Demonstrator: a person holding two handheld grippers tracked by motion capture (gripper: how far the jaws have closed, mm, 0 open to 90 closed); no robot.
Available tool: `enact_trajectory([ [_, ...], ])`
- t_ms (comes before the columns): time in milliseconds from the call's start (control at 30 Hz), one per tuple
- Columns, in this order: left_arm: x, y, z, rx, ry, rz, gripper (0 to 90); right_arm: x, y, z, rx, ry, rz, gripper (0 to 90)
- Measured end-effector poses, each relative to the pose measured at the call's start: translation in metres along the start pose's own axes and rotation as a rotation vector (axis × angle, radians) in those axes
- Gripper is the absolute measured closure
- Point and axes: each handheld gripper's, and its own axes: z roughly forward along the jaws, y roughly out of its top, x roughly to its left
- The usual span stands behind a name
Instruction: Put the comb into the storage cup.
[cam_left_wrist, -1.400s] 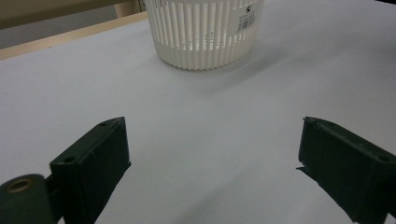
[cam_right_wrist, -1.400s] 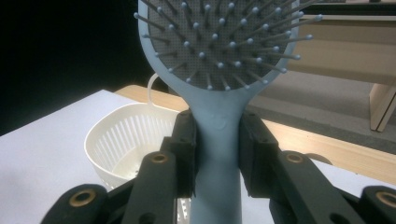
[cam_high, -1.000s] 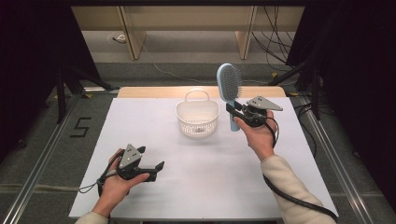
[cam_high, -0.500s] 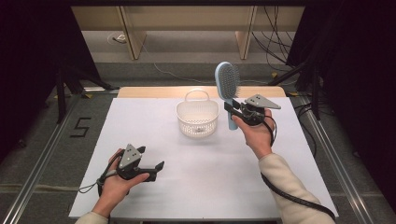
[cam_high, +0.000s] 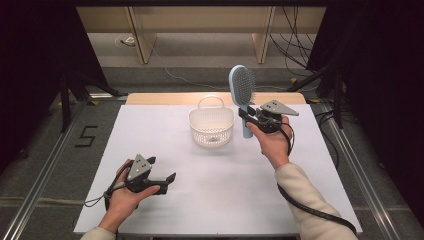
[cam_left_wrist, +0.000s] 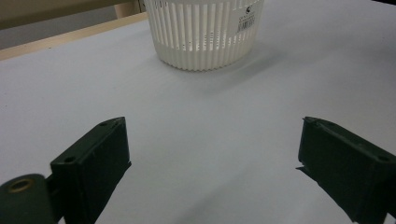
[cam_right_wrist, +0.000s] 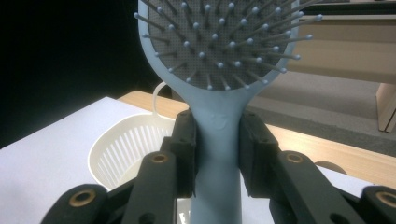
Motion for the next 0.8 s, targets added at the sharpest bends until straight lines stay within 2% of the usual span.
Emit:
enact_trajectory([
  [800,0.0002,0.0001,0.0000,-0.002,0.000,-0.001,8.4,0.0040,0.0048,0.0080,-0.001,0.009,0.004,70.3],
])
